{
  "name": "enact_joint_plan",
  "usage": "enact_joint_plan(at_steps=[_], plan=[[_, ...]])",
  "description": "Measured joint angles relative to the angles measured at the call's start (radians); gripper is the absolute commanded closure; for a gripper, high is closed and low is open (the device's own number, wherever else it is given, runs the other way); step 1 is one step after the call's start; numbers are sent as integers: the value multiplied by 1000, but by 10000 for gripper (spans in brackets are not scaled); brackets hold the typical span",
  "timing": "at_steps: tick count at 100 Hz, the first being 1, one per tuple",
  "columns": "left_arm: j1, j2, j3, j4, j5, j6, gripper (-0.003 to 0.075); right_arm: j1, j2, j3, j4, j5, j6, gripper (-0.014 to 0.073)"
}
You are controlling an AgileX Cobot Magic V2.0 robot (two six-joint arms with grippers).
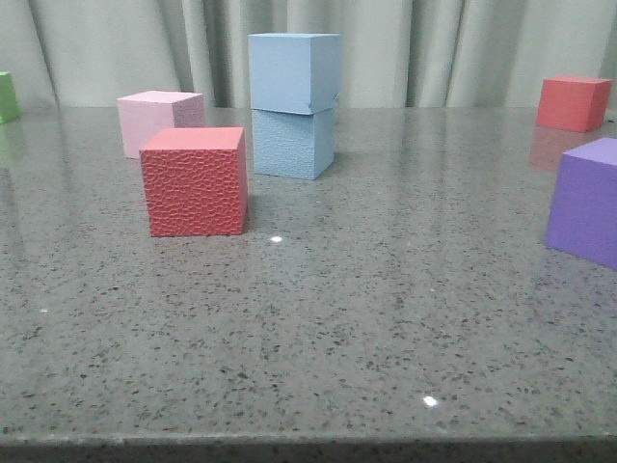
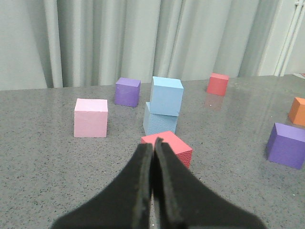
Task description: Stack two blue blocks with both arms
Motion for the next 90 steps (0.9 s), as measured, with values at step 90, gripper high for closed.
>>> enact_joint_plan(at_steps=[90], plan=[[224, -21, 255, 1, -449, 12, 738, 0, 0, 0, 0, 0, 0, 706]])
